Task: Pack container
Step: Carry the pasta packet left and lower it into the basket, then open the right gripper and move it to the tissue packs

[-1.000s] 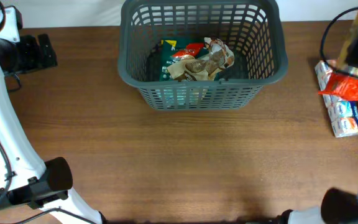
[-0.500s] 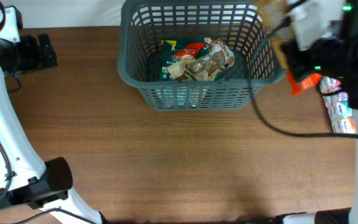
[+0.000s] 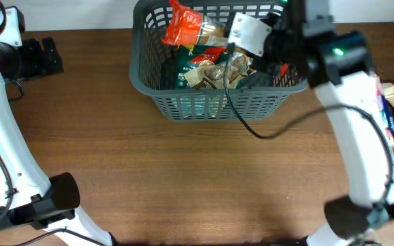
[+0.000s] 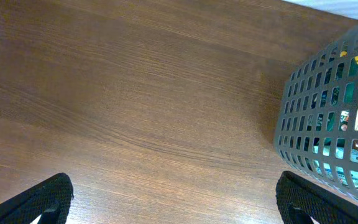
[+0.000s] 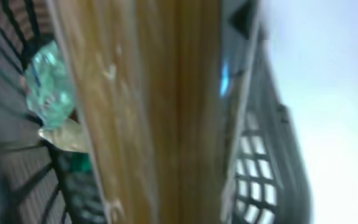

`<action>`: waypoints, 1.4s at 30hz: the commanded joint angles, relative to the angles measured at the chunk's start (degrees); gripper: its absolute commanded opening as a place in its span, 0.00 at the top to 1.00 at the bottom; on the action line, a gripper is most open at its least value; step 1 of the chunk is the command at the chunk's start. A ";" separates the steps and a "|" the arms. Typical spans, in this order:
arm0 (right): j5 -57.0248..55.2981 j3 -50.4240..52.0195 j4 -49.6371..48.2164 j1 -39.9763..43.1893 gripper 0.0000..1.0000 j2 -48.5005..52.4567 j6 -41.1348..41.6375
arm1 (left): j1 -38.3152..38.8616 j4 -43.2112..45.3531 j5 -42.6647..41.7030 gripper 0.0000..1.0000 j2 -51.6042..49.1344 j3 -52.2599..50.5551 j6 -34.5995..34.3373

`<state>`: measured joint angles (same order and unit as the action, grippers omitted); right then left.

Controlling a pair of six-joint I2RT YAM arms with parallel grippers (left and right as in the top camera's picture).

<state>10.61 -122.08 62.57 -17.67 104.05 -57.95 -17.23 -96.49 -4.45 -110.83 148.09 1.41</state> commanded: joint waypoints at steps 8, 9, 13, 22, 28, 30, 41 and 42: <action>1.29 -1.84 -4.50 0.04 0.82 10.54 -1.55 | -0.20 -0.17 -0.02 0.01 0.44 0.50 -0.74; 1.27 -1.84 -4.48 0.04 0.79 10.88 -1.09 | -0.20 -0.17 -0.02 0.01 0.44 0.50 -0.74; 1.20 -2.08 -4.57 0.00 0.52 11.21 3.52 | -0.20 -0.17 -0.02 0.01 0.44 0.50 -0.74; -8.63 -12.63 -0.26 0.07 0.30 3.74 24.92 | -0.20 -0.17 -0.02 0.01 0.44 0.50 -0.74; -19.52 -17.53 6.82 3.48 0.28 -2.19 37.07 | -0.20 -0.17 -0.02 0.01 0.44 0.50 -0.74; -19.50 -17.55 9.51 7.15 0.23 -4.17 40.72 | -0.20 -0.17 -0.02 0.01 0.44 0.50 -0.74; -8.81 -10.75 20.81 38.01 0.24 -2.34 50.97 | -0.20 -0.17 -0.02 0.01 0.44 0.50 -0.74; -8.09 -8.44 19.91 39.87 0.23 -1.86 50.95 | -0.20 -0.17 -0.02 0.01 0.44 0.50 -0.74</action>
<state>-2.90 -135.55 82.94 16.80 100.09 -9.67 -17.23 -96.51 -4.45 -110.83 148.09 1.41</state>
